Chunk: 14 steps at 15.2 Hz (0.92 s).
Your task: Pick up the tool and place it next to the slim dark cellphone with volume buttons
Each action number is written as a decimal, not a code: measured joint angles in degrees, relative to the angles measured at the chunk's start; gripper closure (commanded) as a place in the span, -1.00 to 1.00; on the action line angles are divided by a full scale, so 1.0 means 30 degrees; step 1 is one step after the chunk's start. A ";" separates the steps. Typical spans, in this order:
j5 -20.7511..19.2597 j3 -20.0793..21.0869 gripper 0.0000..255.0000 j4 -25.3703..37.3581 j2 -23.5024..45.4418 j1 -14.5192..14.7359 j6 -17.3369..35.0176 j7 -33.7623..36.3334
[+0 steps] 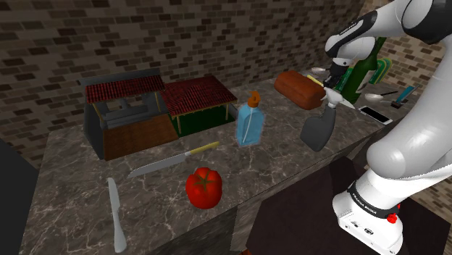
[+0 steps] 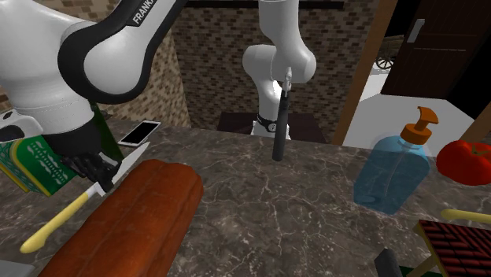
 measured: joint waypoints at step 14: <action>-0.0618 -0.0156 -1.00 0.0936 -0.1290 0.0123 -0.2135 0.0415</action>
